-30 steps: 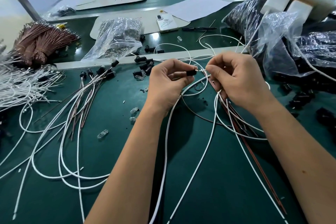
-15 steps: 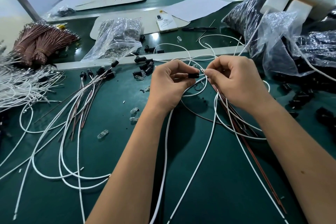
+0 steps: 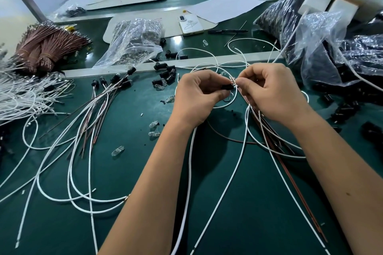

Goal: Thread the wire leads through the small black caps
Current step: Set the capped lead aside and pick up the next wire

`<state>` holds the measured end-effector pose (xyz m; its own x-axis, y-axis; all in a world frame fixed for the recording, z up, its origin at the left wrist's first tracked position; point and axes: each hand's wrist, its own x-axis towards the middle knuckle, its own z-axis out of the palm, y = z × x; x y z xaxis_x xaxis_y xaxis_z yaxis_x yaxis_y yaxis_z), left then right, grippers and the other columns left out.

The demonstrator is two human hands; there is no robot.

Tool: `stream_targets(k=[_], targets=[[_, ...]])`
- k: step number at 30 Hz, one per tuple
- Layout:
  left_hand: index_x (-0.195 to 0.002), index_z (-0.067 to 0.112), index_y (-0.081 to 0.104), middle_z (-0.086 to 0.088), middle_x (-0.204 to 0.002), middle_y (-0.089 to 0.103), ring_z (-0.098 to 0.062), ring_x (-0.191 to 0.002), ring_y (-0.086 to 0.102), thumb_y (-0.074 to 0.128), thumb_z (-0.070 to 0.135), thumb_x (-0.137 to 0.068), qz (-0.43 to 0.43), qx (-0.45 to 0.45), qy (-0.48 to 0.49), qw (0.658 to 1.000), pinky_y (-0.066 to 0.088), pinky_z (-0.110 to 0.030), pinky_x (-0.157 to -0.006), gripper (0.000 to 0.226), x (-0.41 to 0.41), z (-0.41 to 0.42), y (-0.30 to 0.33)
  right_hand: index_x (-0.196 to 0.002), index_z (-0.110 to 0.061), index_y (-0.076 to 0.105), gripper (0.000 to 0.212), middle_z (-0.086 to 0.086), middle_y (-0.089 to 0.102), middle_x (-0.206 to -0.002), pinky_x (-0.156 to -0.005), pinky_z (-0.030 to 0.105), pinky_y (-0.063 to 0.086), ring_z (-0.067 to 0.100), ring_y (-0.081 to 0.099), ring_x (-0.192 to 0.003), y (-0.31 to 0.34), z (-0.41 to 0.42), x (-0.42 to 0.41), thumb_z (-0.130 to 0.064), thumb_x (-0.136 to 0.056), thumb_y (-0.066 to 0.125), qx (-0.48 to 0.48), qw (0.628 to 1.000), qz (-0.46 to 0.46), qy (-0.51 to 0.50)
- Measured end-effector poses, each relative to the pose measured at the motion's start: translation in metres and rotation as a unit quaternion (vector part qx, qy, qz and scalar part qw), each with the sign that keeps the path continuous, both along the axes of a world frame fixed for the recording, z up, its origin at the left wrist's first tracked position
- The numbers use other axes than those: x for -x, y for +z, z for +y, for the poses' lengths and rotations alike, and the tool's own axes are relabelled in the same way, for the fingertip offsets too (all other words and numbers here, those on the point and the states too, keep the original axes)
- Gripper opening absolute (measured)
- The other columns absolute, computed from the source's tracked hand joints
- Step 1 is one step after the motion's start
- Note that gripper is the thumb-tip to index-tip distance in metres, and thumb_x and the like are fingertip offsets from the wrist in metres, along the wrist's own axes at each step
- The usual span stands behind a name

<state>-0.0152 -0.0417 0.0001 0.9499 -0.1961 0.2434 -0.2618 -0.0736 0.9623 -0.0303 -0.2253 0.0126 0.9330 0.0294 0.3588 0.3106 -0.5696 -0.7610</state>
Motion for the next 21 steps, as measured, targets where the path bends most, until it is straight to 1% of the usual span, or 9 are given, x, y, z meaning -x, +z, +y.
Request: stream_targets(k=[3,6,11,14,16,18,21], targets=[[-0.093,0.003,0.076,-0.009,-0.09,0.078,-0.019,-0.086,0.076,0.078,-0.012,-0.077,0.008,0.002,0.01,1.0,0.06,-0.031,-0.084,0.022,0.0,0.001,0.0,-0.082,-0.019,0.07,0.015,-0.009,0.066,-0.06,-0.051,0.019,0.044,0.006,0.056,-0.045,0.0,0.0,0.001,-0.016,-0.097,0.071,0.012,1.0,0.01,0.026],[-0.094,0.002,0.075,-0.011,-0.092,0.078,-0.018,-0.086,0.076,0.077,-0.014,-0.078,0.01,0.003,-0.01,1.0,0.059,-0.029,-0.084,0.023,0.001,0.003,0.003,-0.081,-0.022,0.068,0.017,-0.01,0.066,-0.062,-0.05,0.018,0.044,0.006,0.054,-0.046,0.001,-0.003,0.0,-0.016,-0.098,0.07,0.031,0.999,0.019,0.041],[-0.093,0.004,0.076,-0.011,-0.093,0.078,-0.02,-0.09,0.076,0.075,-0.015,-0.079,-0.001,-0.008,-0.038,0.999,0.059,-0.03,-0.087,0.024,0.002,0.005,0.005,-0.082,-0.022,0.068,0.019,-0.009,0.064,-0.059,-0.048,0.017,0.043,0.005,0.054,-0.047,0.002,-0.007,-0.001,-0.014,-0.099,0.068,-0.005,0.996,0.061,0.069],[-0.092,0.005,0.076,-0.01,-0.092,0.078,-0.019,-0.087,0.075,0.075,-0.014,-0.078,0.003,-0.004,-0.026,1.0,0.059,-0.03,-0.086,0.024,0.002,0.004,0.004,-0.08,-0.022,0.068,0.02,-0.008,0.063,-0.059,-0.048,0.019,0.043,0.009,0.054,-0.047,0.0,-0.005,-0.001,-0.016,-0.099,0.069,-0.021,0.997,0.048,0.056],[-0.093,0.003,0.076,-0.009,-0.09,0.078,-0.017,-0.085,0.075,0.076,-0.013,-0.078,0.007,-0.004,-0.011,1.0,0.058,-0.027,-0.082,0.022,0.001,0.002,0.003,-0.08,-0.023,0.068,0.02,-0.009,0.063,-0.058,-0.049,0.02,0.042,0.01,0.054,-0.046,-0.002,-0.002,-0.001,-0.017,-0.099,0.069,-0.023,0.998,0.03,0.043],[-0.094,0.0,0.076,-0.01,-0.089,0.078,-0.015,-0.082,0.075,0.077,-0.013,-0.078,0.017,0.0,-0.004,1.0,0.057,-0.024,-0.079,0.021,0.003,-0.002,0.001,-0.082,-0.022,0.069,0.017,-0.011,0.063,-0.058,-0.049,0.018,0.042,0.008,0.054,-0.045,-0.003,0.0,-0.001,-0.017,-0.098,0.069,-0.028,0.999,0.011,0.029],[-0.094,0.001,0.075,-0.008,-0.085,0.078,-0.013,-0.077,0.074,0.078,-0.01,-0.079,0.054,0.036,-0.008,0.998,0.056,-0.021,-0.073,0.019,0.006,-0.007,0.002,-0.087,-0.019,0.071,0.011,-0.01,0.065,-0.06,-0.047,0.015,0.042,0.005,0.056,-0.045,-0.004,0.004,0.0,-0.015,-0.097,0.07,-0.075,0.997,-0.011,0.004]])
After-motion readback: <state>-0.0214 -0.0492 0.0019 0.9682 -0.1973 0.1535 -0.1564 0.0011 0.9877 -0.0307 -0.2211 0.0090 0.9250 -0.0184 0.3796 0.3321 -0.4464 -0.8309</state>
